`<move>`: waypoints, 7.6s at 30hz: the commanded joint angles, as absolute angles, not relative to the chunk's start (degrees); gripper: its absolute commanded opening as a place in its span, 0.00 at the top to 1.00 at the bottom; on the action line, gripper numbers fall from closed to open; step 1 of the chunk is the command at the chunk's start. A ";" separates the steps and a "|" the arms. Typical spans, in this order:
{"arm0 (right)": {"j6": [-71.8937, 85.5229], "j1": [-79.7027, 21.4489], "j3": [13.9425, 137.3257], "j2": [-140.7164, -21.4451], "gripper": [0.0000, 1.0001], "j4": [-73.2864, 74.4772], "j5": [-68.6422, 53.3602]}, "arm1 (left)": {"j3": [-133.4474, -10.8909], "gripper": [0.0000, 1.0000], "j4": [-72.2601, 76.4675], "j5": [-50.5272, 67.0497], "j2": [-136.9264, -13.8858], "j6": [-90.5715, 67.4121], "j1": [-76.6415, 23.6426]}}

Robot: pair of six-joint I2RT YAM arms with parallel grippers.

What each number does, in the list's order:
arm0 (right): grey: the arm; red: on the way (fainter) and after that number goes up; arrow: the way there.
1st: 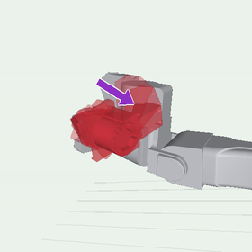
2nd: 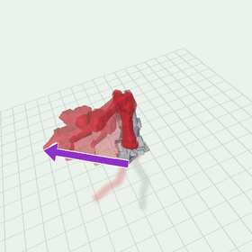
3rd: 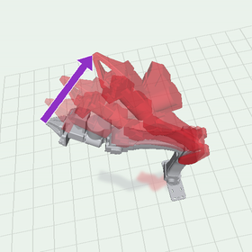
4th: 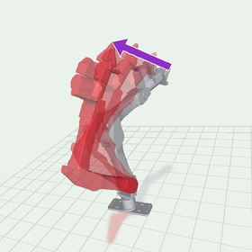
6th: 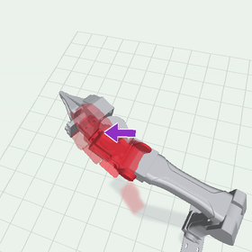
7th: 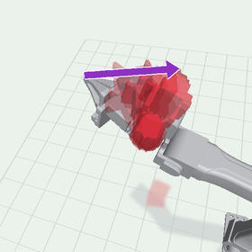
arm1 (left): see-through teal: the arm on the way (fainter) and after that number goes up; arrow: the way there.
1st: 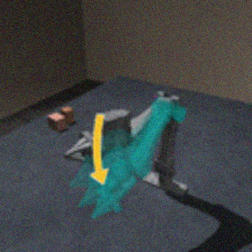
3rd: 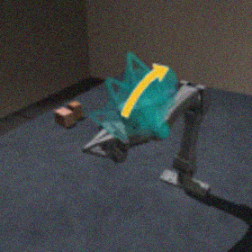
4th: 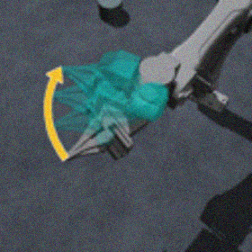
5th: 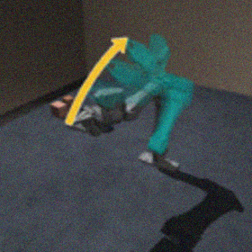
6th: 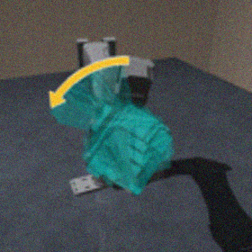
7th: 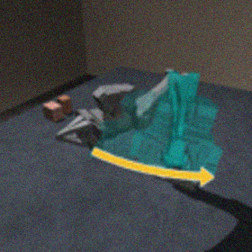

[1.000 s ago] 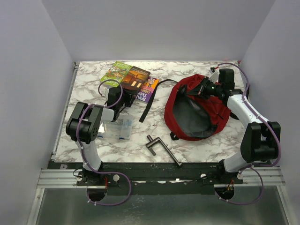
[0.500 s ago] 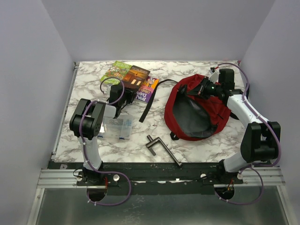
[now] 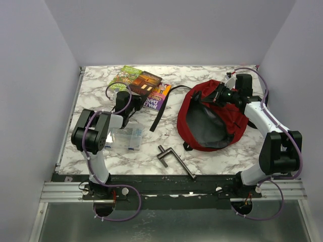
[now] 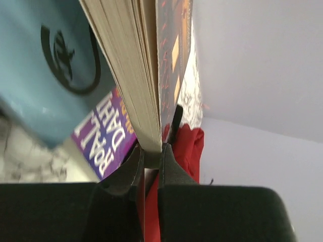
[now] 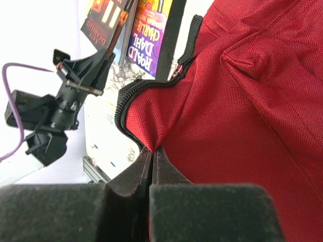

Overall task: Pack the student bag
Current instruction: Pick up the book from the center of the board, then place the book in the student bag, then pick up the book from the center of the board, then place the book in the student bag.

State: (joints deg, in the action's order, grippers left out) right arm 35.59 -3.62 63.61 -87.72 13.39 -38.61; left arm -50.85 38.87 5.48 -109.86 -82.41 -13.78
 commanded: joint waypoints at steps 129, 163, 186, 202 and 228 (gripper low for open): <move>48.38 1.75 59.59 -79.66 0.99 5.37 -36.46 | -50.46 0.23 20.18 5.87 -99.19 -79.33 -3.64; 48.67 1.76 60.30 -77.52 0.99 6.18 -34.91 | -46.98 1.00 36.47 4.59 -105.90 -86.39 -11.45; 44.40 1.06 59.79 -78.87 0.99 7.80 -34.38 | -33.12 1.00 40.23 17.82 -80.02 -76.38 -16.73; 63.90 1.03 67.87 -84.46 0.99 2.56 -31.85 | -32.54 1.00 23.22 32.86 -57.66 -69.66 -16.31; 66.54 1.14 69.42 -81.54 0.99 2.47 -33.97 | -47.65 1.00 24.17 12.42 -79.76 -69.16 -40.25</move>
